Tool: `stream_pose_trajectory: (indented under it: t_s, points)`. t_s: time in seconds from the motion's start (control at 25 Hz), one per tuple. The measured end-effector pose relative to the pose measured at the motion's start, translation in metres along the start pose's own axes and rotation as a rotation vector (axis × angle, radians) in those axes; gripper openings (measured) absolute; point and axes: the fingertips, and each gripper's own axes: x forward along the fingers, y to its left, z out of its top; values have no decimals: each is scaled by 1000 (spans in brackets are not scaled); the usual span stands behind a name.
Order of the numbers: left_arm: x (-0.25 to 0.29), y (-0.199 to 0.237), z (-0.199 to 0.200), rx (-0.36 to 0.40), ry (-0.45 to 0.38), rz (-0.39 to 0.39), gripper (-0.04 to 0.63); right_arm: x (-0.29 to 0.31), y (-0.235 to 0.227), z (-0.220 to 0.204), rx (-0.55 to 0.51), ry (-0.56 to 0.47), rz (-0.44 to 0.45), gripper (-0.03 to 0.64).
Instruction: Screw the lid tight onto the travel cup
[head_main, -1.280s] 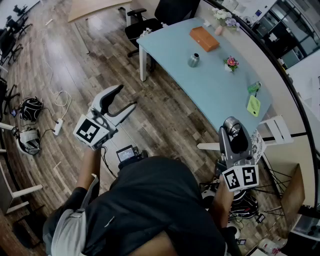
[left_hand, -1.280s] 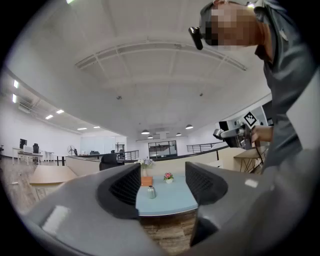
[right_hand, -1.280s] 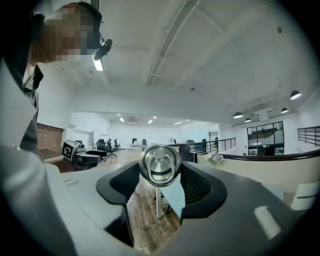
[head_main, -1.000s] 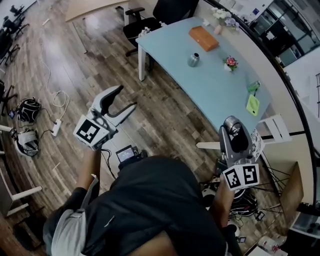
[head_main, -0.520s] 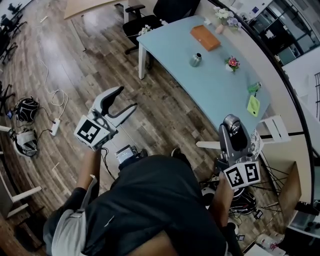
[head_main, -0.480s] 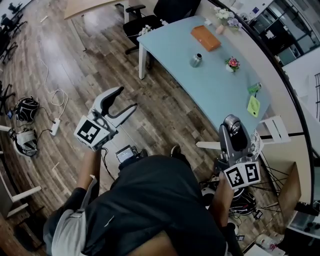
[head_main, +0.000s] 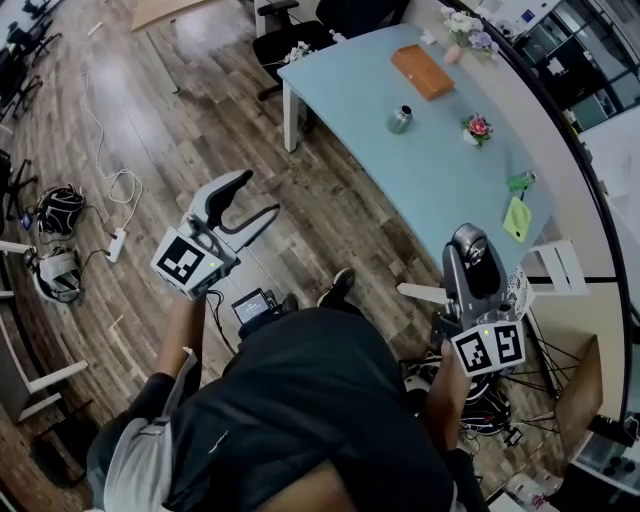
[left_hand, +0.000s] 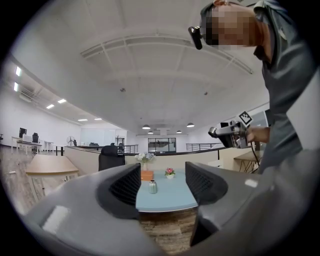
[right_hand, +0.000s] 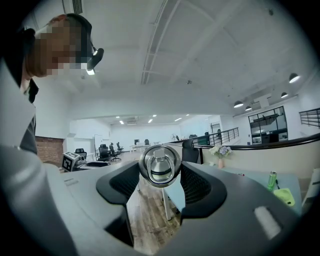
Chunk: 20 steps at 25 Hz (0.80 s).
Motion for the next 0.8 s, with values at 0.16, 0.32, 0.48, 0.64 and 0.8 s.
stream_pose_trajectory:
  t_s: [0.16,0.32,0.48,0.64,0.8]
  points:
    - [22,8,7,-11,7,26,331,26,-27,0,19,-3,33,255]
    - [50,15,12,-12,18,55,331,51,-54,2,32,-9,77,255]
    - [78,12,21,2,29,77,331,69,-85,7,44,-12,109,255]
    - [111,6,22,9,45,90,331,83,-115,10,55,-13,141,255]
    - [145,1,24,20,60,94,331,94,-146,9,61,-15,161,255]
